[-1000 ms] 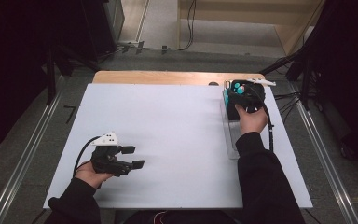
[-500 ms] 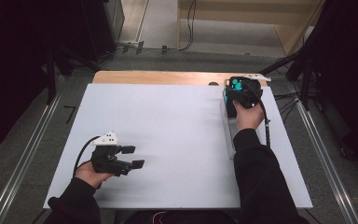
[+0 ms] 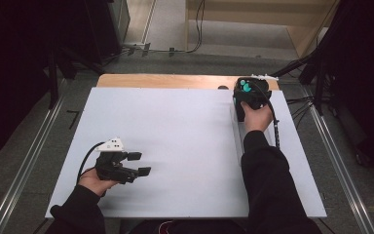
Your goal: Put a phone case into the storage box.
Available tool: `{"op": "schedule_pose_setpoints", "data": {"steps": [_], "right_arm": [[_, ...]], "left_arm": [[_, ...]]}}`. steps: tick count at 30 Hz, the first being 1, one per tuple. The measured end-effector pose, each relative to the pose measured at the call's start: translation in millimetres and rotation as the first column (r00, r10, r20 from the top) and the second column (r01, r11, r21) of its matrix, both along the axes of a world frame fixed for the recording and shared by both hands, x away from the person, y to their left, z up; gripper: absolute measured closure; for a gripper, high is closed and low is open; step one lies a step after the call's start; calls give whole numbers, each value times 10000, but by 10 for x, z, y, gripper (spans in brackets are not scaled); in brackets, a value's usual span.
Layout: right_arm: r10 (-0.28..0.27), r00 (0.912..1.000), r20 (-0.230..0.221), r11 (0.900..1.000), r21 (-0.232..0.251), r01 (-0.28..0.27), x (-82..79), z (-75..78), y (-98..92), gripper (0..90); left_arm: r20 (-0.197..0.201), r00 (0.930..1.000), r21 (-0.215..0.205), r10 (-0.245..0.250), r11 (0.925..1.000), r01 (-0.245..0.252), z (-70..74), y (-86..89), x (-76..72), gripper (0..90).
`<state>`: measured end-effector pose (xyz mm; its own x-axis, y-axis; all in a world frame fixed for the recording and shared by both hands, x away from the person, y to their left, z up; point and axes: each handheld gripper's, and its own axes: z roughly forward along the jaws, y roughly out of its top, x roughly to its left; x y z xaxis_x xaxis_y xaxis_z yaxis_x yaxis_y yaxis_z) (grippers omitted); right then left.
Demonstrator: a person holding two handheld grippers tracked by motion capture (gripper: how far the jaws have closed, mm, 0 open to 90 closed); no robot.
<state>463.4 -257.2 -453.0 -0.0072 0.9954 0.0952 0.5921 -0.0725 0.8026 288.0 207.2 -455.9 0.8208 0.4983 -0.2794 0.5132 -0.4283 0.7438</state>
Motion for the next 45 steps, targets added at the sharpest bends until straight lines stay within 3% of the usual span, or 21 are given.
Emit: {"op": "schedule_pose_setpoints", "data": {"steps": [14,27,38,45], "right_arm": [[111,9999,-47,9996,279,-109,50,-42,-11,105],[225,9997,-124,9997,-114,-227,88,-97,30,94],[410,9990,-151,9987,304,-406,103,-121,10,18],[486,9987,-123,9980,421,-480,95,-105,-4,15]], "left_arm": [[-6,10000,-1,0,10000,0,-6,-7,7,267],[-15,10000,17,-75,10000,75,-6,-24,7,267],[23,10000,14,-83,10000,83,-2,-18,11,267],[25,10000,8,-58,10000,58,-2,-12,13,267]]}}
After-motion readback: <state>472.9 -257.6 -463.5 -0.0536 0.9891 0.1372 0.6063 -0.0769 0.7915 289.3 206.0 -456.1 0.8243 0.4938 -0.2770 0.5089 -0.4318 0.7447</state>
